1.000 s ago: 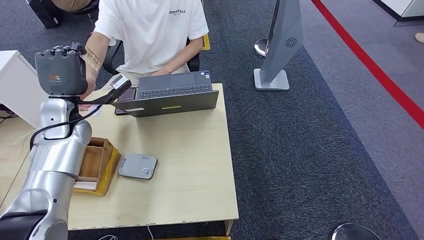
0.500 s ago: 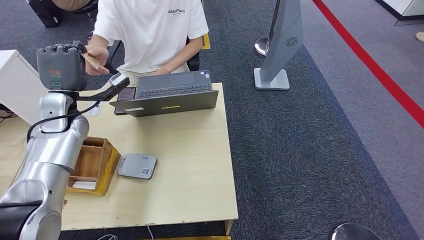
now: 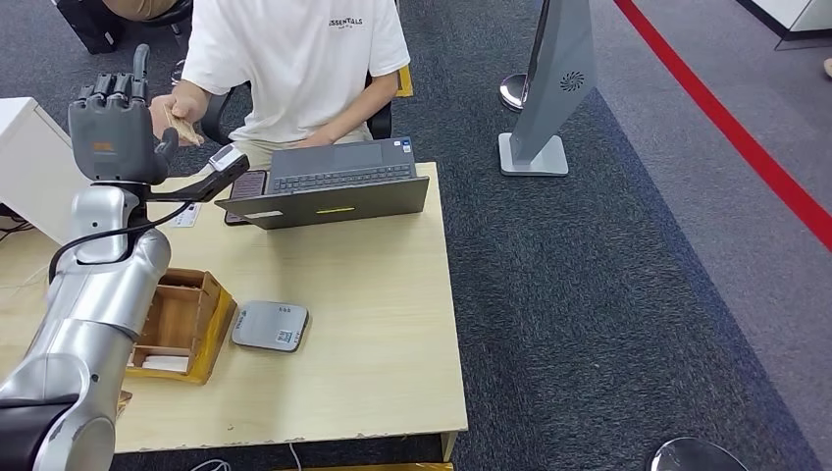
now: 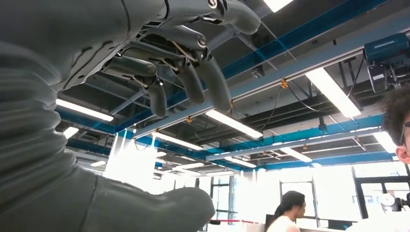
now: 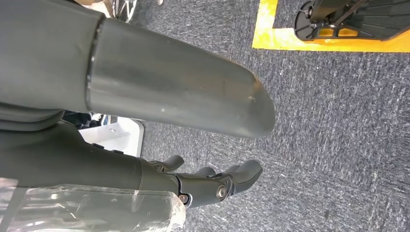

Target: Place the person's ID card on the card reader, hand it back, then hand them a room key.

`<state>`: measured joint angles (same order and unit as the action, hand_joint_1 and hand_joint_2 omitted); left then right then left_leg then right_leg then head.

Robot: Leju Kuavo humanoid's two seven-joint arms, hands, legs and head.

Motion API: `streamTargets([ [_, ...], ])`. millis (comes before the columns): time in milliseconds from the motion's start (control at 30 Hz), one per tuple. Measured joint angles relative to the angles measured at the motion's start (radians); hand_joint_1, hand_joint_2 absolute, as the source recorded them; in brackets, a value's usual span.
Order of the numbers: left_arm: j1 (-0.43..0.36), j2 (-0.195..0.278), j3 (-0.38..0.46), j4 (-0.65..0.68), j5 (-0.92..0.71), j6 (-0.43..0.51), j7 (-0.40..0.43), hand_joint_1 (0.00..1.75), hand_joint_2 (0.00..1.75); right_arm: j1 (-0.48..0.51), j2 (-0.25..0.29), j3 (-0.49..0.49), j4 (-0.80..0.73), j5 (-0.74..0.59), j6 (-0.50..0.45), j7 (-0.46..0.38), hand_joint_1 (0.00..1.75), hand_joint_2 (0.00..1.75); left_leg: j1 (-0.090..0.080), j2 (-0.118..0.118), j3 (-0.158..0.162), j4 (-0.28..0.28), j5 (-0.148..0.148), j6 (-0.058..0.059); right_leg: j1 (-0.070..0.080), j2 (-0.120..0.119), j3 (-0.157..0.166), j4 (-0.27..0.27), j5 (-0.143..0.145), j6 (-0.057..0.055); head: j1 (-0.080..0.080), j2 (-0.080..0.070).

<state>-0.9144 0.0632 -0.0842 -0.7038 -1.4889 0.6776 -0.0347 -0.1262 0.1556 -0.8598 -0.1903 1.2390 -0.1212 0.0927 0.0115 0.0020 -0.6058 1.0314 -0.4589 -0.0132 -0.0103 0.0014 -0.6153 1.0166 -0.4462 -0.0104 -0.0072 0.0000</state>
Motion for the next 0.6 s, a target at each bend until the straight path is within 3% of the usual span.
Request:
streamTargets([
  [600,0.001,0.006,-0.001,0.000,0.000,0.001,0.000,0.00,1.75,0.004,0.000,0.000,0.001,0.000,0.004,0.000,0.00,0.00,0.000,0.000,0.000,0.000,0.000,0.000,0.000,0.000,0.000,0.000,0.000,0.000,0.000,0.000],
])
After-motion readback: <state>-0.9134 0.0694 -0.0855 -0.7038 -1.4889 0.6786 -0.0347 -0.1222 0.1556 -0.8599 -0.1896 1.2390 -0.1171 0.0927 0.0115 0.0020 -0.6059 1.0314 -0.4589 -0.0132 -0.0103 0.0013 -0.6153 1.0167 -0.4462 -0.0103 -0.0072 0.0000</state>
